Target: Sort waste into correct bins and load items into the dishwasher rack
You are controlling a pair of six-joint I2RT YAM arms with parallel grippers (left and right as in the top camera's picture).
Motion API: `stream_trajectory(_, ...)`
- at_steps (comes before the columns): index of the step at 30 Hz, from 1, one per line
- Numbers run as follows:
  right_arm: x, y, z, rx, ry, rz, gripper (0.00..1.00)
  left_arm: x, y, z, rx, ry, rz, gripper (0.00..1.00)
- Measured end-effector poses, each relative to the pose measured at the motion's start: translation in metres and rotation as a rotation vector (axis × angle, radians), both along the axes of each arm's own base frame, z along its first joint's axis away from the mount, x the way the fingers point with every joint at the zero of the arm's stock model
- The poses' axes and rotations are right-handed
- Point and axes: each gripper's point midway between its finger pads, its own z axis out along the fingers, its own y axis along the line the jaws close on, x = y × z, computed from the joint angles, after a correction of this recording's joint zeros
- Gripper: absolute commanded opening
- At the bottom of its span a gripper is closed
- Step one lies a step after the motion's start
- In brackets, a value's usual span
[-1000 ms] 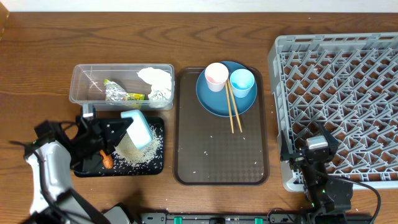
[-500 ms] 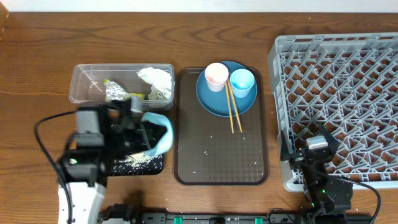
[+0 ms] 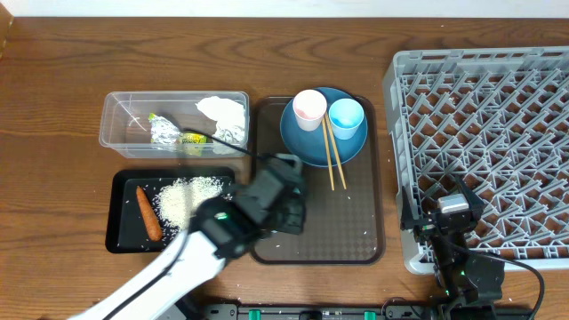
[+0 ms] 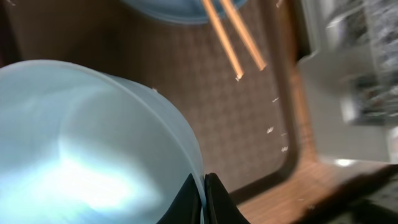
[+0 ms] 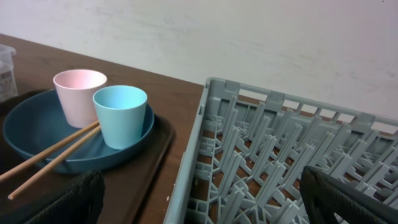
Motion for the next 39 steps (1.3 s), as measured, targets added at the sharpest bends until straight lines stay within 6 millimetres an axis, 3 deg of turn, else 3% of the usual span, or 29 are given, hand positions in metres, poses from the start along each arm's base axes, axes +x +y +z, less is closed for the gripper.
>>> stream_trajectory(5,0.0,0.0,0.0,0.0,0.0,0.0,0.99,0.001,-0.012,-0.036,0.096,0.034,0.001,0.07)
stream_trajectory(8,0.0,0.0,0.0,0.0,0.0,0.0,0.99,0.001,-0.014,-0.048,0.127,0.048,0.004,0.17)
stream_trajectory(11,0.0,0.0,0.0,0.0,0.0,0.0,0.99,0.001,-0.015,-0.051,0.132,0.051,0.004,0.4)
stream_trajectory(15,0.0,0.0,0.0,0.0,0.0,0.0,0.99,0.003,-0.017,-0.049,0.121,0.043,0.011,0.5)
stream_trajectory(20,0.0,0.0,0.0,0.0,0.0,0.0,0.99,0.008,-0.023,-0.044,0.094,0.021,0.015,0.51)
stream_trajectory(24,0.0,0.0,0.0,0.0,0.0,0.0,0.99,0.018,-0.025,-0.015,0.049,-0.021,0.028,0.51)
stream_trajectory(27,0.0,0.0,0.0,0.0,0.0,0.0,0.99,0.03,-0.022,0.034,-0.02,-0.093,0.065,0.51)
stream_trajectory(30,0.0,0.0,0.0,0.0,0.0,0.0,0.99,0.039,-0.003,0.085,-0.078,-0.171,0.127,0.51)
stream_trajectory(33,0.0,0.0,0.0,0.0,0.0,0.0,0.99,0.041,0.035,0.118,-0.088,-0.198,0.218,0.51)
stream_trajectory(39,-0.001,0.005,0.006,0.005,-0.024,0.03,0.99,0.021,0.117,0.117,0.011,-0.114,0.411,0.55)
